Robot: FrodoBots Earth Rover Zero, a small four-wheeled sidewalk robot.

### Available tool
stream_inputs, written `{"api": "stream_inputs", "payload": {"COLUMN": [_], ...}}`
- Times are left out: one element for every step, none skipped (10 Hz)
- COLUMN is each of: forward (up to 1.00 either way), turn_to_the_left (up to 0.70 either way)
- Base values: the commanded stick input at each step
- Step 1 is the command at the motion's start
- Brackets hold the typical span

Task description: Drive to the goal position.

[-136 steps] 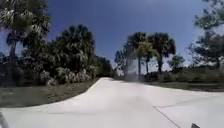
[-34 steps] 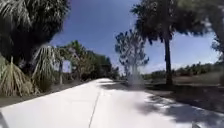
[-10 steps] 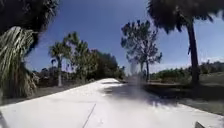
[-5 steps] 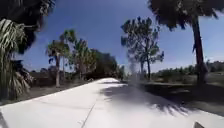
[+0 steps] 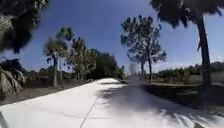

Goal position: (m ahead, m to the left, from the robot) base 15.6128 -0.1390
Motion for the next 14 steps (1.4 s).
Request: {"api": "stream_inputs", "payload": {"forward": [0.7, 0.7, 0.7, 0.7, 0.7, 0.7, 0.7, 0.7, 0.7, 0.7, 0.7, 0.7, 0.7, 0.7], "turn_to_the_left": [0.0, 0.0, 0.0, 0.03, 0.11, 0.14, 0.14, 0.14, 0.13, 0.03, 0.0, 0.0, 0.0, 0.0]}}
